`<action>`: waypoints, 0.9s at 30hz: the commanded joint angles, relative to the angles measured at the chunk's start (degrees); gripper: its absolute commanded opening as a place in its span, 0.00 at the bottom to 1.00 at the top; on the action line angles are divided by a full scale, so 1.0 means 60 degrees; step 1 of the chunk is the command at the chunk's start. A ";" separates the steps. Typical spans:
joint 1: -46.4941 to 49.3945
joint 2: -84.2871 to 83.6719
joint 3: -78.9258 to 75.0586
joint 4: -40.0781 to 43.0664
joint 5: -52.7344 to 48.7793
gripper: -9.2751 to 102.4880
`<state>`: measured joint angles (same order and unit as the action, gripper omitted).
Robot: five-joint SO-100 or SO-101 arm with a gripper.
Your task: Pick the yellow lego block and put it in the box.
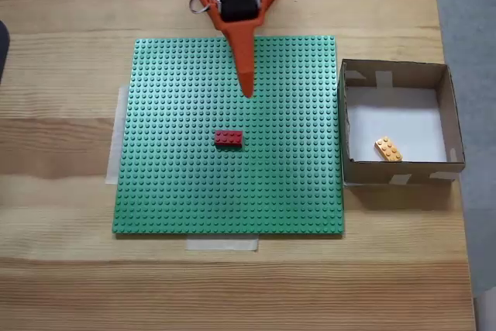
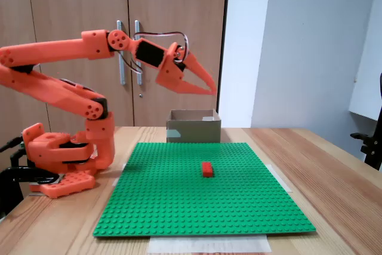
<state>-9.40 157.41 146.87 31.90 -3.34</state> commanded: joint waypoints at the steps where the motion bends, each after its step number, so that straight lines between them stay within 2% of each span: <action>1: 0.0337 0.0586 -0.0044 0.0454 0.0117 0.07; 21: 0.1318 0.3604 0.2637 0.1641 0.0454 0.07; 27: 0.1333 0.4307 0.3867 0.1597 0.0542 0.07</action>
<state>-1.85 181.67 168.49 41.75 -0.09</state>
